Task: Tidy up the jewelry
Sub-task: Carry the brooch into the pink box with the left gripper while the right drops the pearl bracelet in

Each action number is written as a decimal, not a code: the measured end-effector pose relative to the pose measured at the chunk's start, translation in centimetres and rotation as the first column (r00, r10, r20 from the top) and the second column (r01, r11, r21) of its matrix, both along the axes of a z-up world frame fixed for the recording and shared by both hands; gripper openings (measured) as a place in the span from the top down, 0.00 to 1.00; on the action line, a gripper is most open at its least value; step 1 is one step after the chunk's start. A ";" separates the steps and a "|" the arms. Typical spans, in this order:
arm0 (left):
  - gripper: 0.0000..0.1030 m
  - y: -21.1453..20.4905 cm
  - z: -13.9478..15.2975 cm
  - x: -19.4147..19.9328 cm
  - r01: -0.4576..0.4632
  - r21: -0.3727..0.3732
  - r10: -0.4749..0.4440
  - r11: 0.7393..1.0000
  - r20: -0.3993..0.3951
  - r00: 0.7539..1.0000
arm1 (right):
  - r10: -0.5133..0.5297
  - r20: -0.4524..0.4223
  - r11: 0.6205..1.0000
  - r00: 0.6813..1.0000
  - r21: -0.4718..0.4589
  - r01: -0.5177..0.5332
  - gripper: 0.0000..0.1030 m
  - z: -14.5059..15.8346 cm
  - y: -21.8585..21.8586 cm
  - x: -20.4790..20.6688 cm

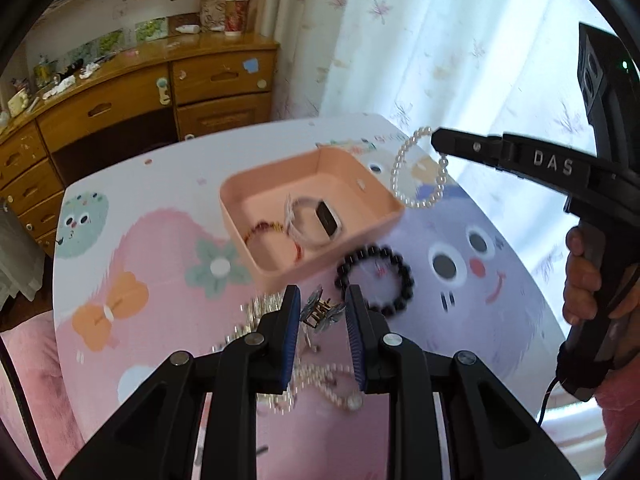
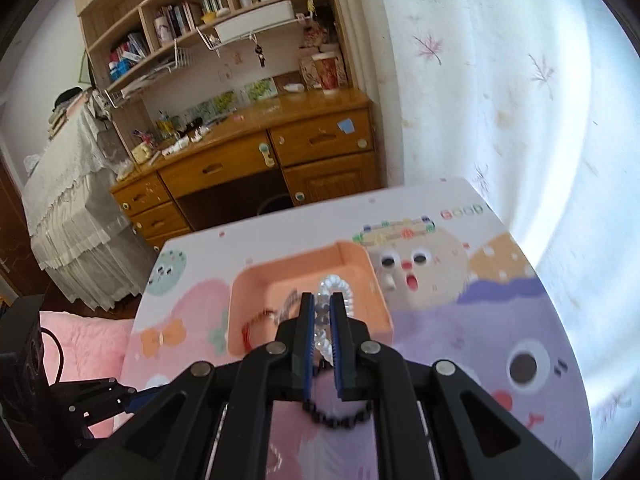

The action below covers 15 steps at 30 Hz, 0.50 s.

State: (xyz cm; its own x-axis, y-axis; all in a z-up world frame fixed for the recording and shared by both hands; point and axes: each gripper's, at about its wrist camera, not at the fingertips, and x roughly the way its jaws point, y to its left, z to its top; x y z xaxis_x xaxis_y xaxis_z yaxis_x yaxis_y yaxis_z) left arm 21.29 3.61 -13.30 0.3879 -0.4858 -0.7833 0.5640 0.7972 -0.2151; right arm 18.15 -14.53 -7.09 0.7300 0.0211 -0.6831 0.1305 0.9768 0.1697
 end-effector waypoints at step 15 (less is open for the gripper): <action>0.68 -2.6 -1.4 6.3 -0.234 -0.032 0.233 0.972 -0.018 0.972 | 0.160 -0.105 0.981 0.982 0.130 -0.146 0.93 -3.8 -3.3 5.1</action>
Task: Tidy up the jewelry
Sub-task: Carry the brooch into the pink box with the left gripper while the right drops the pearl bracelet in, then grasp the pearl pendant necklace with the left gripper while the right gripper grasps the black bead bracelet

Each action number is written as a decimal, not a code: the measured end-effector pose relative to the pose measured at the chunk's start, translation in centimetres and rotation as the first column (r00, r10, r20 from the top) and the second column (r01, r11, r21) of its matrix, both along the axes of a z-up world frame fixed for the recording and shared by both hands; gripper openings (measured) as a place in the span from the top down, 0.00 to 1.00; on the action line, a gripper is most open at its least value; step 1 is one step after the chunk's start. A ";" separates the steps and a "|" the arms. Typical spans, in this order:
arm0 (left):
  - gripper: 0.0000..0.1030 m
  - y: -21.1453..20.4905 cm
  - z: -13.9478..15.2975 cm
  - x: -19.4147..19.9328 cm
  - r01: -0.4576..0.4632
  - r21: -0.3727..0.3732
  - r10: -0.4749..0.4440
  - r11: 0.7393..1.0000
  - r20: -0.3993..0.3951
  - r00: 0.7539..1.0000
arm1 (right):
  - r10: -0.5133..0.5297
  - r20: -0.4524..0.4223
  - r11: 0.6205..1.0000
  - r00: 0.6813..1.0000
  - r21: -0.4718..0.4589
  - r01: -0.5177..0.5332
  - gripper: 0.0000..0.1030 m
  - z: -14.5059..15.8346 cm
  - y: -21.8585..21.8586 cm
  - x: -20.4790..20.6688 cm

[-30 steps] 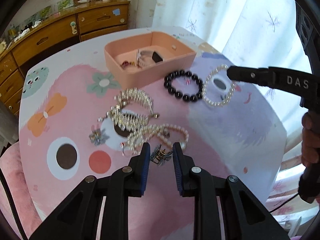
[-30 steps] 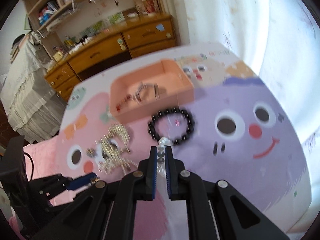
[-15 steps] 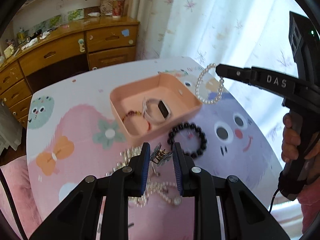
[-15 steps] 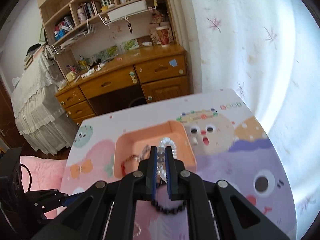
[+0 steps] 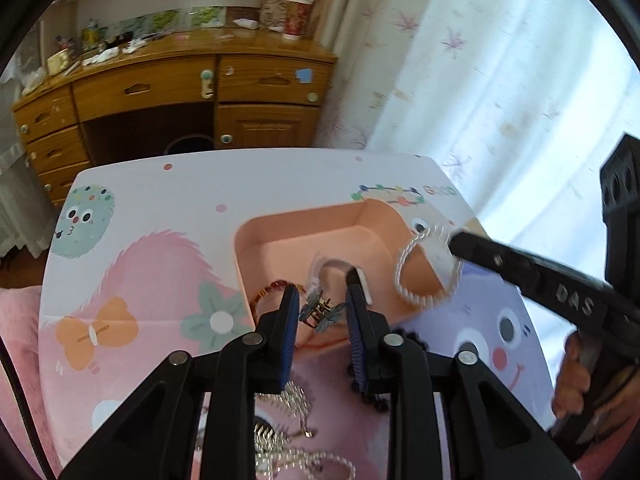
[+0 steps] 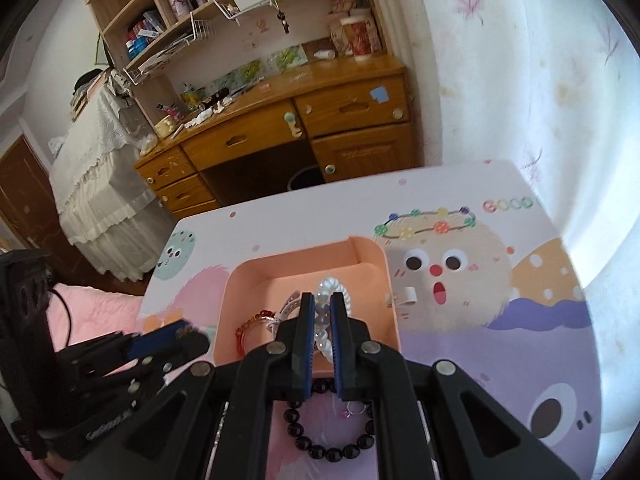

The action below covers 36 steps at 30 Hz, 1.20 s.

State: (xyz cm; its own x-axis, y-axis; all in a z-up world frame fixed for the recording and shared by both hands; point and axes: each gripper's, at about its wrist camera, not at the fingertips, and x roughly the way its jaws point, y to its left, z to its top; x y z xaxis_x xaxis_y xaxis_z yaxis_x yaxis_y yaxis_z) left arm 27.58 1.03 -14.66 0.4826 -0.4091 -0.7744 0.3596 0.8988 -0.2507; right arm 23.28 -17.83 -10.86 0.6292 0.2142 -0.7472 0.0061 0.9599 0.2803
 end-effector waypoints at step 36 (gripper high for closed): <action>0.28 3.6 -7.8 -11.6 -0.302 0.061 0.301 0.951 -0.391 0.870 | -0.021 -0.421 0.991 0.907 0.114 0.076 0.62 -7.9 -3.0 -3.7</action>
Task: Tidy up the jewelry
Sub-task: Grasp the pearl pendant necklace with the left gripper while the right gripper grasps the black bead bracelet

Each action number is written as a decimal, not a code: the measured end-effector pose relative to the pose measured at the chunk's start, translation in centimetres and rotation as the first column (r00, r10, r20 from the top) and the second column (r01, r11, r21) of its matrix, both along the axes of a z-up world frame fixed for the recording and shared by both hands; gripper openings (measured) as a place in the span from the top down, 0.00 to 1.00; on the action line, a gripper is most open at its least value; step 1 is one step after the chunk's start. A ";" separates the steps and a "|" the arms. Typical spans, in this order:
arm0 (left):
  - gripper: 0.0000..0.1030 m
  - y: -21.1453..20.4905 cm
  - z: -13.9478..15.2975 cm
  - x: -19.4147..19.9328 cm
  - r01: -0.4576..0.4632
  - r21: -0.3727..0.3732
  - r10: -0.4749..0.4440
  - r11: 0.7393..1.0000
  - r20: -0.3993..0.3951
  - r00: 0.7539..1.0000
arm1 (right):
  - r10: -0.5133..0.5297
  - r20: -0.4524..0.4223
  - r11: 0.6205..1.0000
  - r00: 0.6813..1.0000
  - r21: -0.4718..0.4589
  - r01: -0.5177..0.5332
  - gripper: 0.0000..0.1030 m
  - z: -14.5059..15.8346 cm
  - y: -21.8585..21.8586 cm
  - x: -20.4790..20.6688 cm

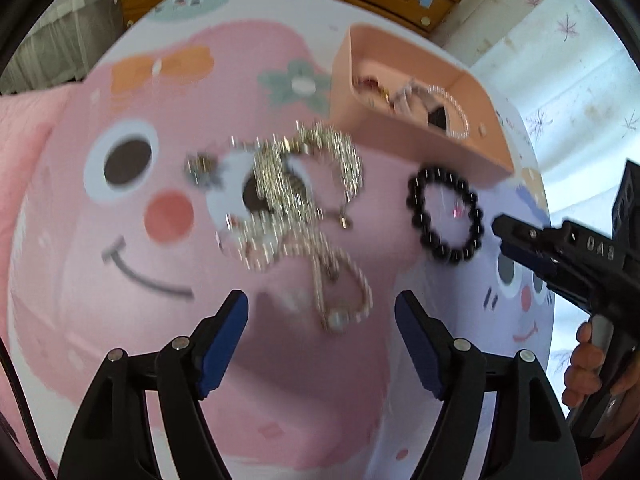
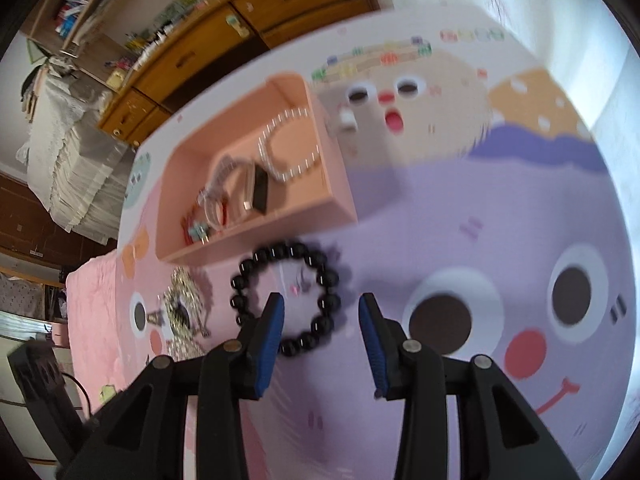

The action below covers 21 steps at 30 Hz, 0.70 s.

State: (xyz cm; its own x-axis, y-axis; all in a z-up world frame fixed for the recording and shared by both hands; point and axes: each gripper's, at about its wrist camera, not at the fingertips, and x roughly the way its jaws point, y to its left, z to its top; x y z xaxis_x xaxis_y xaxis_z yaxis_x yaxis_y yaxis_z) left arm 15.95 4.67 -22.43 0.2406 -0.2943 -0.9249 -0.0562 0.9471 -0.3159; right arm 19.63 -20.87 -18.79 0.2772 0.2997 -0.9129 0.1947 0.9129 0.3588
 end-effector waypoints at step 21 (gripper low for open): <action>0.59 -3.9 -0.6 -3.7 0.039 0.179 -0.074 0.983 0.194 0.978 | 0.023 -0.091 0.999 0.996 0.038 -0.019 0.63 -1.9 1.7 0.2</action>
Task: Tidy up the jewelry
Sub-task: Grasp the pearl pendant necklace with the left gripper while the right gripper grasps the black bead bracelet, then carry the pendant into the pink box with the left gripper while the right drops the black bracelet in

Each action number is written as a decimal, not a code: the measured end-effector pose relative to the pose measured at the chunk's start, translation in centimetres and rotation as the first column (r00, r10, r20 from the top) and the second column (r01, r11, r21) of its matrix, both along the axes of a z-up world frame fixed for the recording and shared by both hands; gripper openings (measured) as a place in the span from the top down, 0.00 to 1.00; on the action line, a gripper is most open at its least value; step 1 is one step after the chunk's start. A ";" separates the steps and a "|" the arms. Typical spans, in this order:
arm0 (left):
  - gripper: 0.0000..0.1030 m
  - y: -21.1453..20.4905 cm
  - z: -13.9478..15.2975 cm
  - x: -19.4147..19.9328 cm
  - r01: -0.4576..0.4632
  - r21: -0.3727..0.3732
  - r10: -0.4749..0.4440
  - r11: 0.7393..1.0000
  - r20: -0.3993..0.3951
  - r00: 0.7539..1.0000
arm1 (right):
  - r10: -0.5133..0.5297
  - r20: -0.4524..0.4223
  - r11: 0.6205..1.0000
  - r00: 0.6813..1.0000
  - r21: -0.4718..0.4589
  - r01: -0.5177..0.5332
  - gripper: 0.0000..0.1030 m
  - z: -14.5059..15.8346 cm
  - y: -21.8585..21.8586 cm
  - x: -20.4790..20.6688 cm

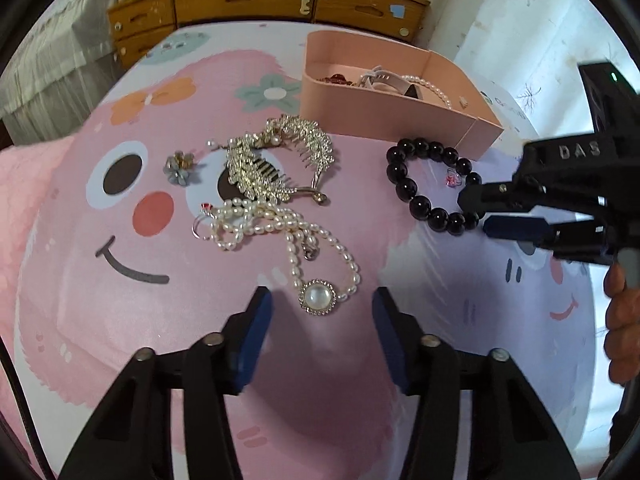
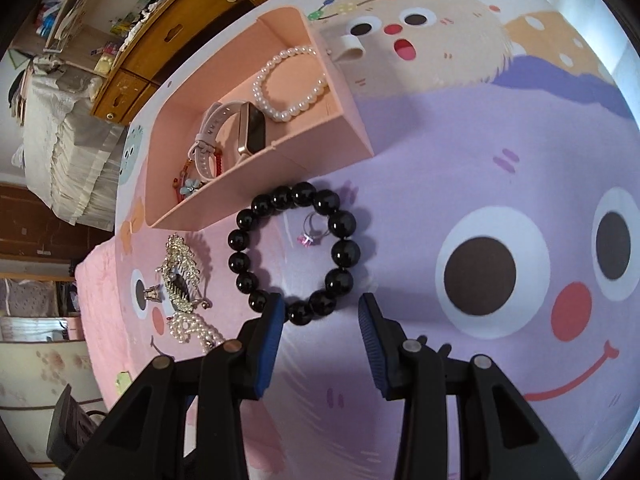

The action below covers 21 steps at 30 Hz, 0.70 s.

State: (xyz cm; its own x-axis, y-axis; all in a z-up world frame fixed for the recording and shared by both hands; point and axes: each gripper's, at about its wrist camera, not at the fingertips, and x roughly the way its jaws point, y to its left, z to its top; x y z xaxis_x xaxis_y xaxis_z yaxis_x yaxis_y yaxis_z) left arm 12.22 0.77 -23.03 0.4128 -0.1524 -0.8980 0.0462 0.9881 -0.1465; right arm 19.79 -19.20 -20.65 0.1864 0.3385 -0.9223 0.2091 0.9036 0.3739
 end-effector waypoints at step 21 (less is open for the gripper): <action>0.83 -0.3 0.5 0.1 0.046 0.036 -0.047 0.998 0.047 0.998 | 0.098 0.074 0.985 0.992 -0.149 -0.086 0.86 0.3 0.9 1.1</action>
State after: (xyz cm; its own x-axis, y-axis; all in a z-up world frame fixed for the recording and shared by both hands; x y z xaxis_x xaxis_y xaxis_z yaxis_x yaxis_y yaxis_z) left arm 12.28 0.43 -22.56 0.4482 -0.1413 -0.8827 0.0984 0.9892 -0.1085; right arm 20.87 -18.26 -20.33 0.2366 0.2210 -0.9461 0.0968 0.9636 0.2493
